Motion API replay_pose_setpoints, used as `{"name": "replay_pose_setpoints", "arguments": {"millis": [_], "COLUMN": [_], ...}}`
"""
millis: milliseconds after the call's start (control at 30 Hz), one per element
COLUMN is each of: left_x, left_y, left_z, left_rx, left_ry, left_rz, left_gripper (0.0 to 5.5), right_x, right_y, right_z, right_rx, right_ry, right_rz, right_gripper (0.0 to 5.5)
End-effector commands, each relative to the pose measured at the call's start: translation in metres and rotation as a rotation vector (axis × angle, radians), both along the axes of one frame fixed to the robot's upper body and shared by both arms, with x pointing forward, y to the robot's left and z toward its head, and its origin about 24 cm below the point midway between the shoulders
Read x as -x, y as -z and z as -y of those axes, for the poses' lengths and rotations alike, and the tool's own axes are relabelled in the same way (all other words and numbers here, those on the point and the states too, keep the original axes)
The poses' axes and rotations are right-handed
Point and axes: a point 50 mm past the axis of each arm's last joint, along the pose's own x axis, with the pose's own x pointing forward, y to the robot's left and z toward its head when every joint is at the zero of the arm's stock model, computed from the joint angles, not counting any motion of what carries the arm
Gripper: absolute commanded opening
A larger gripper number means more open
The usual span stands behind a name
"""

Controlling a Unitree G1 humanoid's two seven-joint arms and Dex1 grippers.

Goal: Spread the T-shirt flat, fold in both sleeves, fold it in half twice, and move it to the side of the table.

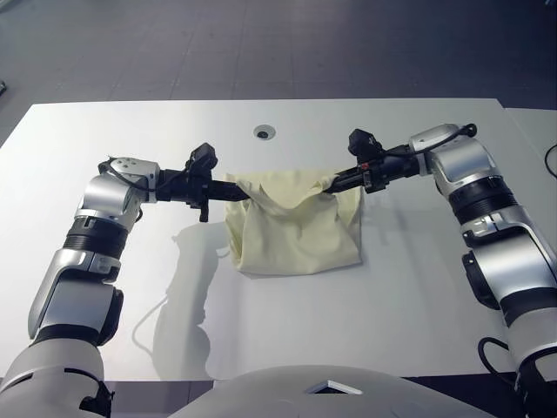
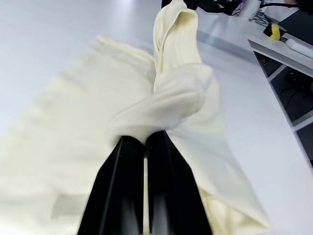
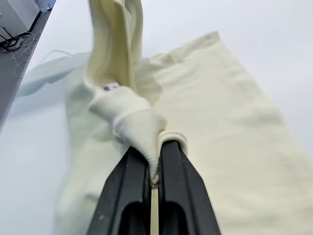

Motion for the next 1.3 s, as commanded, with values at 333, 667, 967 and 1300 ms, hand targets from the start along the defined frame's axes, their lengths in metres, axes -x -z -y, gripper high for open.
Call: {"name": "replay_pose_setpoints", "arguments": {"millis": [333,667,967,1300], "left_x": [-0.047,-0.045,-0.059,-0.056], "left_y": [0.012,0.038,0.02,0.003], "left_z": [0.027,0.025,0.03,0.013], "left_rx": [-0.085,-0.197,-0.122,-0.171], "left_ry": [-0.24,-0.369,-0.511,-0.552], "left_rz": [0.089,0.019,0.079,0.376], "left_gripper": [0.03,0.03,1.08,2.68], "right_x": [-0.026,-0.023,-0.04,-0.041], "right_y": [0.028,0.052,0.031,0.032], "right_z": [0.005,0.017,0.012,0.013], "right_rx": [0.143,0.199,-0.028,0.2], "right_ry": [0.349,0.498,0.785,0.661], "right_rz": [0.092,0.091,0.221,0.619], "right_gripper": [0.0,0.0,1.46,3.0]}}
